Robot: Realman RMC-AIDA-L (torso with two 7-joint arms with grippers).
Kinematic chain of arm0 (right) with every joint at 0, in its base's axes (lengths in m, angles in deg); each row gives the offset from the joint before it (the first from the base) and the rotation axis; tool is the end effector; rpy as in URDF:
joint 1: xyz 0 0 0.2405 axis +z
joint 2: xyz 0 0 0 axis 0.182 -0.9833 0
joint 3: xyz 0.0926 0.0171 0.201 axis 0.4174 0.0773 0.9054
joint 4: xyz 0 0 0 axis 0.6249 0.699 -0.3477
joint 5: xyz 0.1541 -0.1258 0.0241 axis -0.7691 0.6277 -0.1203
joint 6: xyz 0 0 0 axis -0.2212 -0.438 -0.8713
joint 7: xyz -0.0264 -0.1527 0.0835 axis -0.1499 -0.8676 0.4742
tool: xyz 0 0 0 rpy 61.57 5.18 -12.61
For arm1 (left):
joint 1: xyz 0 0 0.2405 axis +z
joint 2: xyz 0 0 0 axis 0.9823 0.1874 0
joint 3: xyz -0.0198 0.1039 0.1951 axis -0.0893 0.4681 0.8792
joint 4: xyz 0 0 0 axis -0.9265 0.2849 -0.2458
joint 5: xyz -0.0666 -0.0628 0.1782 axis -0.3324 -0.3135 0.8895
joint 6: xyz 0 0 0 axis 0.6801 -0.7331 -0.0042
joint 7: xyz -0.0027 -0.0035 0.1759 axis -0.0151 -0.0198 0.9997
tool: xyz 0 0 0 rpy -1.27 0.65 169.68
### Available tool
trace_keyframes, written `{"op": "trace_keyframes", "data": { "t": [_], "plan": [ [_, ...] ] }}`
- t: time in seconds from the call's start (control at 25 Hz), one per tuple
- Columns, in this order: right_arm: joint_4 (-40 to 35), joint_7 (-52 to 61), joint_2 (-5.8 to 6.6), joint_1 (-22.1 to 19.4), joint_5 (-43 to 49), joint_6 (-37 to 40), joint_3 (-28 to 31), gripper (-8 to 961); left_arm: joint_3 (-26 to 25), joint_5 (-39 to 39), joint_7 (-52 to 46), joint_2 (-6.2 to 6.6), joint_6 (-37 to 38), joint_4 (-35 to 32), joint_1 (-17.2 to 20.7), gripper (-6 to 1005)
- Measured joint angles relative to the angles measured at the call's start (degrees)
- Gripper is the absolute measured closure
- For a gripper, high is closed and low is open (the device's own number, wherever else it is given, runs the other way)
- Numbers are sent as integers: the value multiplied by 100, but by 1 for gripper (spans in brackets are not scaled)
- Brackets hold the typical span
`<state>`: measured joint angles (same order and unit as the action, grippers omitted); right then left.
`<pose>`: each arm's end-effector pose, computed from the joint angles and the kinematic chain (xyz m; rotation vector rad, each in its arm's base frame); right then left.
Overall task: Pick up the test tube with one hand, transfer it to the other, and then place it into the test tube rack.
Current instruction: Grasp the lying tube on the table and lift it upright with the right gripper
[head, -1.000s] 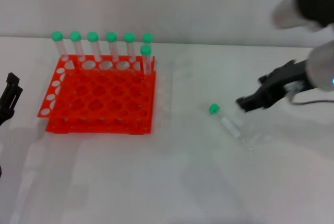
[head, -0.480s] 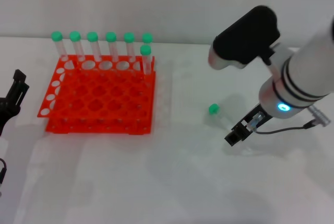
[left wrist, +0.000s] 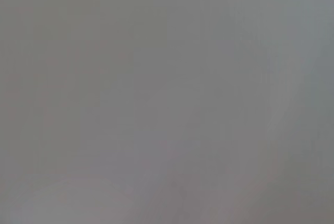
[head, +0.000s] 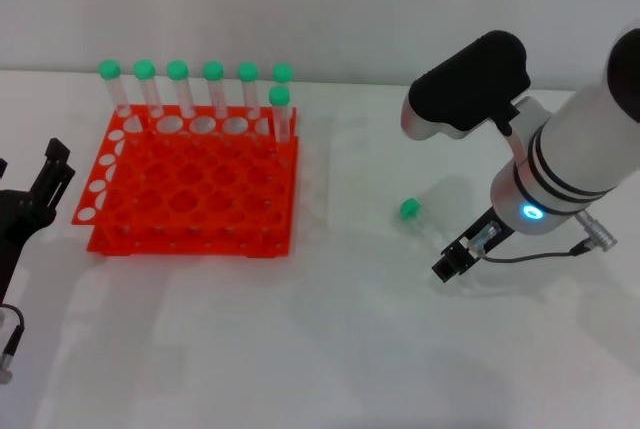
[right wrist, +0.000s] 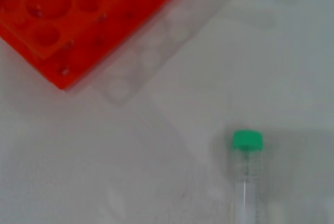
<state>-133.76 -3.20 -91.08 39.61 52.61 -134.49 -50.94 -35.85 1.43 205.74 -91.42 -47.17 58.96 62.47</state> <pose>0.1203 0.3624 -0.0745 -2.3916 0.8753 -0.5690 -0.3121 0.3098 0.0264 -1.4128 -0.7741 -0.9607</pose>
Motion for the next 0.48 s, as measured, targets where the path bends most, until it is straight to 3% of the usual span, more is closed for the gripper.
{"op": "trace_keyframes", "data": {
  "t": [0.48],
  "plan": [
    [914, -112, 0, 320, -324, 376, -24, 348, 11, 9, 0, -8, 8, 0, 3, 105]
  ]
}}
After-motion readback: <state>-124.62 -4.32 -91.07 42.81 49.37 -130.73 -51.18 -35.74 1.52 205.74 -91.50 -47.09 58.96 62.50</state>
